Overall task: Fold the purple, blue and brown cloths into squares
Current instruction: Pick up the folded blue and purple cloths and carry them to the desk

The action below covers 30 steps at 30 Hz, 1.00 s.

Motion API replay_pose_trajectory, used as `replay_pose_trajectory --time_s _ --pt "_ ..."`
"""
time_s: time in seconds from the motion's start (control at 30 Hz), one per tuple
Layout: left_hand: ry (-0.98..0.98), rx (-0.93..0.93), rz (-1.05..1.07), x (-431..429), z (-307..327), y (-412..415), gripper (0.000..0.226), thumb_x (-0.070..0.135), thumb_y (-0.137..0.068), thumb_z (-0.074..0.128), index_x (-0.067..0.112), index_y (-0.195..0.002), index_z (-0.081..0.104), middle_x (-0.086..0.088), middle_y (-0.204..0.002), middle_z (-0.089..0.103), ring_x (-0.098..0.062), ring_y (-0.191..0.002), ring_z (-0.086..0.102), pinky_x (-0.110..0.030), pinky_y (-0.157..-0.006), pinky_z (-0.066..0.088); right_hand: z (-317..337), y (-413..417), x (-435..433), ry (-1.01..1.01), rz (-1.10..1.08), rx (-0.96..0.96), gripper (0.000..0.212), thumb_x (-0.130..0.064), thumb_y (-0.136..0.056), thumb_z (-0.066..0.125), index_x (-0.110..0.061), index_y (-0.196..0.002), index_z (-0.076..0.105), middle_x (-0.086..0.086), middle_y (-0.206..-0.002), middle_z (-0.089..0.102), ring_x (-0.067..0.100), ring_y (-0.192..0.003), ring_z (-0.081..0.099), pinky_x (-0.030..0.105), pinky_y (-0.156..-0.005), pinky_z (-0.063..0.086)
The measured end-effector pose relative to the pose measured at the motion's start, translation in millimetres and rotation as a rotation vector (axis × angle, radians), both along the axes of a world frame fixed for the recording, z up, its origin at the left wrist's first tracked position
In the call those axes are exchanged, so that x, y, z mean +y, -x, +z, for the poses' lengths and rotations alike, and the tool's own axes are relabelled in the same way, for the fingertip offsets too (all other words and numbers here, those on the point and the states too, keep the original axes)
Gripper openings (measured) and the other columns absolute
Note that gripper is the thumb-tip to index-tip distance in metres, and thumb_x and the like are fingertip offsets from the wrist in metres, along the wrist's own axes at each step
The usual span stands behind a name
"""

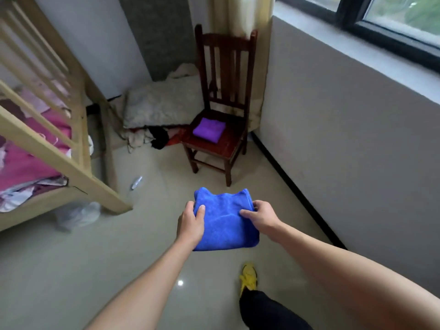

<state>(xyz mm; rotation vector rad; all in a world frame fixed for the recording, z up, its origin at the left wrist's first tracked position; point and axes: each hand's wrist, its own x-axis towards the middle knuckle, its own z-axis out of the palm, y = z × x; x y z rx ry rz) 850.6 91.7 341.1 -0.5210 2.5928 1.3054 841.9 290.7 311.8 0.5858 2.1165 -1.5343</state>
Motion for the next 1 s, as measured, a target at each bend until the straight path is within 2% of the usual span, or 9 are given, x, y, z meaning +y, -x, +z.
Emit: replay_pose_trajectory --time_s 0.1,0.2,0.33,0.4,0.5,0.6,0.77,0.87,1.0 --pt "-0.034 -0.058 0.027 -38.4 -2.1 67.3 0.023 0.029 -0.096 0.046 0.014 -0.079 0.041 0.0 -0.071 0.047 -0.018 -0.061 0.041 -0.031 -0.056 0.034 3.8 74.0 -35.7 0.042 0.041 -0.07 0.029 -0.024 -0.078 0.072 -0.005 -0.098 0.066 0.01 -0.096 0.072 0.021 -0.082 0.068 0.034 -0.074 0.056" --pt "-0.065 -0.088 0.04 -75.7 3.7 129.0 0.019 0.028 -0.095 0.047 0.012 -0.086 0.046 -0.002 -0.076 0.052 -0.022 -0.067 0.046 -0.032 -0.061 0.037 11.0 143.9 -66.3 0.082 0.06 -0.155 0.032 -0.022 -0.074 0.076 -0.005 -0.098 0.066 0.008 -0.093 0.071 0.022 -0.08 0.068 0.033 -0.071 0.054" --pt "-0.116 -0.12 0.03 -129.8 -0.2 222.4 0.013 0.027 -0.093 0.049 0.014 -0.093 0.052 -0.007 -0.092 0.062 -0.03 -0.085 0.059 -0.036 -0.072 0.047 7.6 243.1 -109.6 0.17 0.065 -0.3 0.056 -0.019 -0.049 0.08 -0.005 -0.102 0.066 0.012 -0.101 0.072 0.028 -0.094 0.07 0.043 -0.082 0.059" --pt "-0.141 -0.14 -0.02 -153.4 -8.2 271.8 0.011 0.025 -0.092 0.05 0.015 -0.097 0.053 -0.008 -0.097 0.064 -0.03 -0.092 0.061 -0.037 -0.077 0.049 0.5 287.9 -129.3 0.234 0.039 -0.346 0.06 -0.013 -0.047 0.078 -0.006 -0.105 0.066 0.011 -0.103 0.072 0.027 -0.097 0.069 0.041 -0.082 0.058" --pt "-0.149 -0.208 -0.11 -184.0 -22.5 342.2 0.014 0.024 -0.091 0.052 0.019 -0.104 0.054 -0.009 -0.099 0.065 -0.031 -0.093 0.063 -0.038 -0.08 0.05 -9.5 340.9 -157.0 0.267 -0.038 -0.36 0.059 -0.009 -0.046 0.075 -0.01 -0.104 0.067 0.011 -0.105 0.073 0.029 -0.1 0.068 0.044 -0.086 0.057" --pt "-0.143 -0.247 -0.206 -205.9 -31.6 420.1 0.018 0.022 -0.09 0.052 0.022 -0.108 0.053 -0.01 -0.095 0.065 -0.032 -0.087 0.062 -0.036 -0.076 0.048 -20.1 398.9 -177.7 0.292 -0.127 -0.335 0.062 -0.012 -0.042 0.074 -0.014 -0.104 0.068 0.011 -0.105 0.073 0.032 -0.101 0.069 0.052 -0.09 0.054" --pt "-0.174 -0.333 -0.299 -204.8 -35.9 519.0 0.017 0.015 -0.089 0.052 0.019 -0.106 0.054 -0.008 -0.096 0.066 -0.024 -0.086 0.06 -0.033 -0.077 0.046 -22.4 464.3 -179.6 0.281 -0.264 -0.335 0.047 -0.011 -0.055 0.075 -0.02 -0.101 0.07 0.007 -0.102 0.074 0.031 -0.099 0.069 0.048 -0.089 0.055" --pt "-0.2 -0.379 -0.343 -186.5 -52.2 588.6 0.019 0.009 -0.087 0.055 0.019 -0.103 0.053 -0.016 -0.102 0.067 -0.021 -0.082 0.058 -0.032 -0.071 0.044 -34.4 514.3 -163.7 0.256 -0.344 -0.327 0.035 -0.004 -0.071 0.072 -0.018 -0.103 0.068 0.008 -0.103 0.073 0.03 -0.097 0.067 0.041 -0.08 0.054" --pt "-0.182 -0.461 -0.371 -155.2 -89.2 654.8 0.027 0.003 -0.081 0.052 0.021 -0.101 0.054 -0.011 -0.079 0.06 -0.021 -0.07 0.051 -0.027 -0.059 0.038 -66.3 571.7 -142.2 0.218 -0.393 -0.336 0.032 -0.002 -0.074 0.07 -0.018 -0.102 0.066 0.008 -0.099 0.072 0.028 -0.088 0.066 0.043 -0.076 0.055"
